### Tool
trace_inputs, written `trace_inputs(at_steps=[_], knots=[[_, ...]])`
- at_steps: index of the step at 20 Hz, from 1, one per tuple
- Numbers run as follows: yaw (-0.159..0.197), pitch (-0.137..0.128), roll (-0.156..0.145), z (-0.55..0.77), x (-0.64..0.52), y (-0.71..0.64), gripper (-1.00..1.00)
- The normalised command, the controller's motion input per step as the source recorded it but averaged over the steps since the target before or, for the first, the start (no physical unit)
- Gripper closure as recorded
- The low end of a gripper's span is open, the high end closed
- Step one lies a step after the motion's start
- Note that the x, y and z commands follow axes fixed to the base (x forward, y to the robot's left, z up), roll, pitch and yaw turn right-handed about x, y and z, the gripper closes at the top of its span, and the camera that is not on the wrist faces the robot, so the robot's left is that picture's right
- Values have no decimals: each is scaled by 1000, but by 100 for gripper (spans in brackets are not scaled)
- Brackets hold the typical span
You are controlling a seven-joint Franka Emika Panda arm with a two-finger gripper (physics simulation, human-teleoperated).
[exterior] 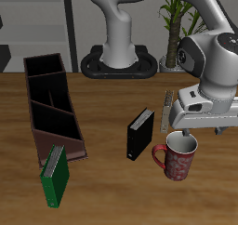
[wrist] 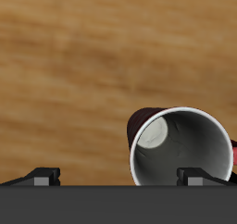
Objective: Place the red mug into the right desk caddy's right compartment
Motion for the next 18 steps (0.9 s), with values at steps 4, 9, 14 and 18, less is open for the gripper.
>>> trace_inputs(at_steps=[4,9,14,18], knots=[[-11,35,-13,-266,74,-124,-100],[2,20,1,-228,38,-57,-100],[-10,58,7,-364,-68,35,-100],[-39,40,36,-209,-57,54,100]])
